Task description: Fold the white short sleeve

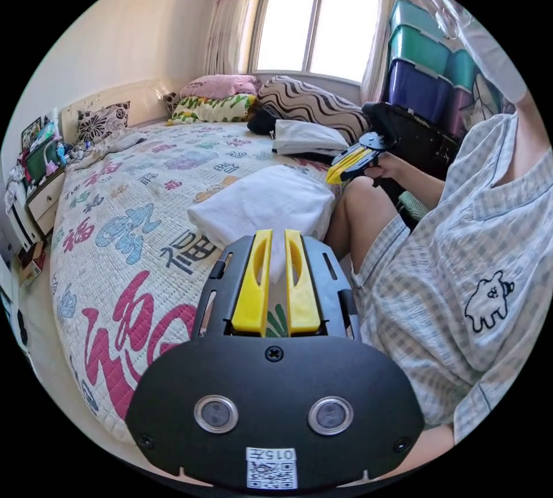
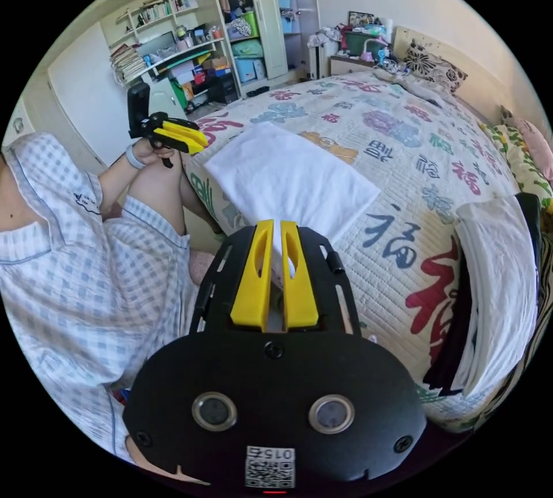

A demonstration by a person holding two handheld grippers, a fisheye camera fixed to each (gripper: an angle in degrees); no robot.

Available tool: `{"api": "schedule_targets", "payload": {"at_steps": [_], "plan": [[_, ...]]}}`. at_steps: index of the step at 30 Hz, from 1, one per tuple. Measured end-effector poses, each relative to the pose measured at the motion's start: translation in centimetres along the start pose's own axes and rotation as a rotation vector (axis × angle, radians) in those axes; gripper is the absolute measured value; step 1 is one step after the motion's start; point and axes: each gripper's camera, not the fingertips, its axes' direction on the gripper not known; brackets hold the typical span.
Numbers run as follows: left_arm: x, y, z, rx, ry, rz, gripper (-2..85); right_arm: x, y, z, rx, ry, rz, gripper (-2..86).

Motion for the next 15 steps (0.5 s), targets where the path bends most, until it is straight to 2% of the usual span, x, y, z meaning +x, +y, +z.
{"api": "schedule_targets", "payload": {"at_steps": [3, 10, 12, 13, 15], "plan": [[-2.4, 0.2, 2.8, -0.070, 0.000, -0.042, 0.9, 1.9, -0.1, 2.9, -0.135, 0.035, 0.028, -0.7], [-7.0, 0.3, 1.9, -0.075, 0.028, -0.144, 0.5, 8.6, 3.9, -0.1, -0.068, -0.137, 0.254, -0.4], [-9.9, 0.6, 0.2, -0.001, 0.057, -0.258, 1.6, 11.5, 5.4, -2.3, 0.060, -0.244, 0.354, 2.2], [-10.9, 0.8, -0.4, 0.035, 0.072, -0.301, 3.7, 12.4, 5.8, -2.9, 0.101, -0.281, 0.381, 4.0], [-15.7, 1.8, -1.4, 0.143, 0.170, -0.499, 13.9, 15.6, 7.0, -4.1, 0.208, -0.394, 0.459, 9.2]]}}
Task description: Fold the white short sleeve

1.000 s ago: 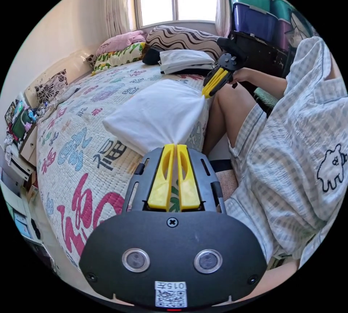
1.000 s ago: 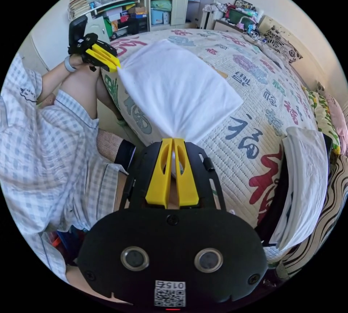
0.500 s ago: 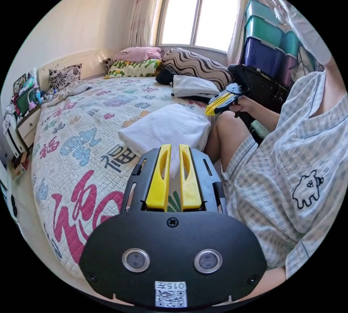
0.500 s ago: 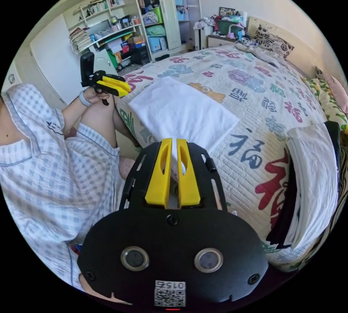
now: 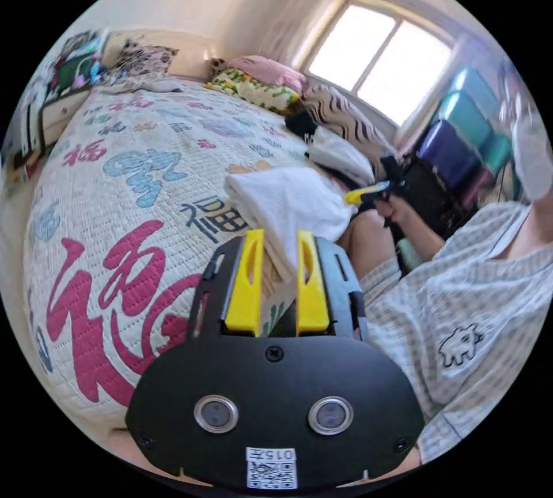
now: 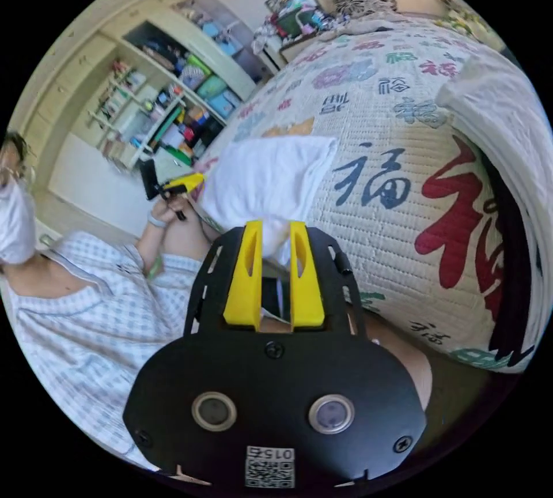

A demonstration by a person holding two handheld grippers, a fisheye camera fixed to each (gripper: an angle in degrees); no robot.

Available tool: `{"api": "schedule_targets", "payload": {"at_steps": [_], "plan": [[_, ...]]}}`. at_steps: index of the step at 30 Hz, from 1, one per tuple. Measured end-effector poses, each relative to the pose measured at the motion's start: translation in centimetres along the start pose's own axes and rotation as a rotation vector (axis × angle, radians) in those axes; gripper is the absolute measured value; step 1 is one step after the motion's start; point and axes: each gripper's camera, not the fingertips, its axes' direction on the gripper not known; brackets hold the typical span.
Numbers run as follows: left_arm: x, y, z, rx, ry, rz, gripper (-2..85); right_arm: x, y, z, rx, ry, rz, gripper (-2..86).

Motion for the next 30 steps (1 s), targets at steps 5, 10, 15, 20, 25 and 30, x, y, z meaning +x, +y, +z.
{"api": "schedule_targets", "payload": {"at_steps": [5, 10, 15, 20, 25, 30], "plan": [[-6.3, -2.0, 1.3, -0.020, 0.127, -0.166, 18.5, 4.8, -1.8, -0.4, -0.054, -0.101, 0.115, 13.6], [-8.9, -3.5, 2.5, -0.024, 0.170, -0.188, 17.7, 7.4, -2.6, -1.7, -0.070, -0.149, 0.132, 13.4], [-11.5, -5.7, 4.5, -0.080, 0.214, -0.201, 16.2, 9.6, -3.3, -3.5, -0.096, -0.221, 0.145, 13.3], [-13.1, -7.5, 7.1, -0.129, 0.252, -0.190, 15.8, 10.8, -3.9, -4.1, -0.092, -0.248, 0.135, 11.9], [-13.8, -8.9, 9.9, -0.164, 0.259, -0.180, 15.8, 11.7, -4.4, -4.8, -0.089, -0.277, 0.129, 10.3], [-14.3, -10.4, 13.3, -0.233, 0.266, -0.169, 14.2, 12.9, -4.3, -6.1, -0.082, -0.327, 0.149, 6.4]]}}
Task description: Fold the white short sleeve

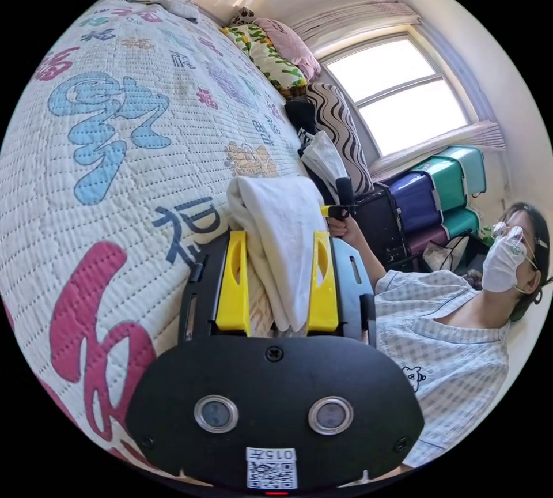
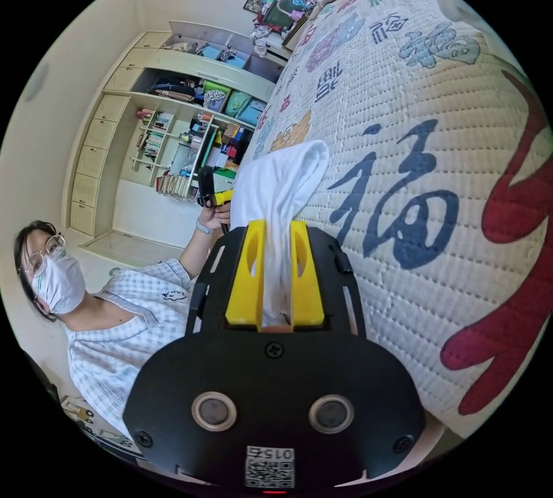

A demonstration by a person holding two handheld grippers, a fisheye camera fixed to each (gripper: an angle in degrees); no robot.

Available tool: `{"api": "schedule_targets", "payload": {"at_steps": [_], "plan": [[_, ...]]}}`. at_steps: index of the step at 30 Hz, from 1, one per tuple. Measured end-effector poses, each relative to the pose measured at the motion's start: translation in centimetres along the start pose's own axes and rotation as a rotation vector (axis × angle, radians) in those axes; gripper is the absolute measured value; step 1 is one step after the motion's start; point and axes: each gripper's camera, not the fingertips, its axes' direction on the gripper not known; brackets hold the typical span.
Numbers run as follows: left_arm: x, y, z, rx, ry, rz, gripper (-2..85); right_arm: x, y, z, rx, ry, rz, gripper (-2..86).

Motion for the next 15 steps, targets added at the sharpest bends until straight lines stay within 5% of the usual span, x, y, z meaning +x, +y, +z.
{"api": "schedule_targets", "payload": {"at_steps": [7, 15], "plan": [[-1.7, -3.2, 3.6, -0.074, 0.162, -0.036, 5.5, -1.7, 1.7, -4.1, 0.082, -0.016, -0.040, 3.1], [9.8, -17.2, 13.3, -0.209, 0.215, 0.278, 5.1, -8.4, 8.7, -18.8, 0.494, 0.137, -0.116, 2.3]]}}
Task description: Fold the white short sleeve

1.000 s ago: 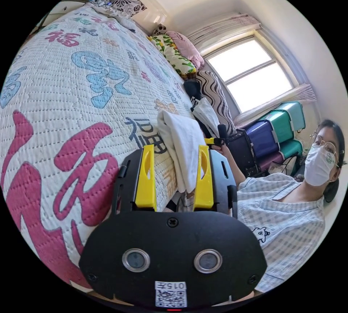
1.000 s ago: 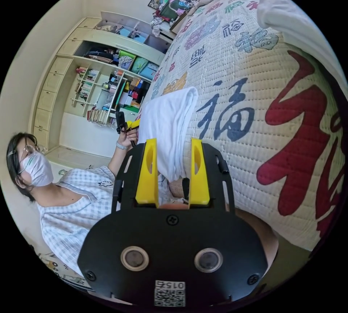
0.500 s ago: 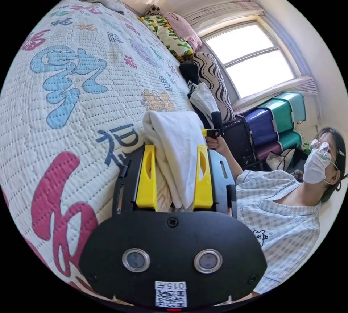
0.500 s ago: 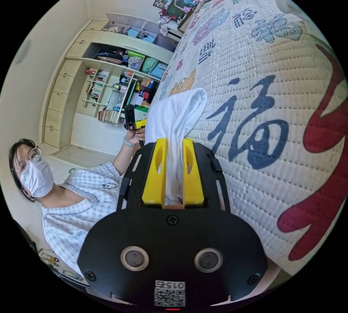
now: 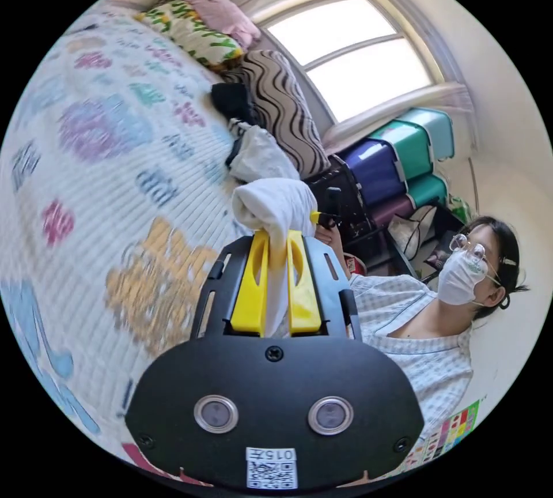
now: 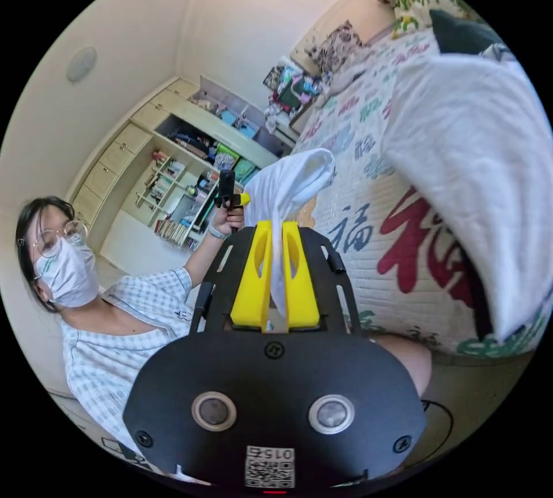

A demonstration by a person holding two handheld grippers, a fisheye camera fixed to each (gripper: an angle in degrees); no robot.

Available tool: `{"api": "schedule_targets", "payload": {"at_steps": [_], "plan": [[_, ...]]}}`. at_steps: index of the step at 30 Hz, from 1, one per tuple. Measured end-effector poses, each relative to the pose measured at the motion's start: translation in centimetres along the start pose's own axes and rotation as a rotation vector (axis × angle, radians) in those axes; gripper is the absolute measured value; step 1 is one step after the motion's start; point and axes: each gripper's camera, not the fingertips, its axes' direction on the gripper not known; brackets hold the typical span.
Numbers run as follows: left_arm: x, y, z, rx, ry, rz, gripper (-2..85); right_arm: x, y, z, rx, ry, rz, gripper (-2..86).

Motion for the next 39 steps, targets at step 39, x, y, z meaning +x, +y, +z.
{"api": "schedule_targets", "payload": {"at_steps": [39], "plan": [[3.1, -25.1, 45.5, -0.353, -0.371, 0.327, 13.8, 11.5, -16.2, -12.2, -0.030, 0.582, 0.307, 4.0]]}}
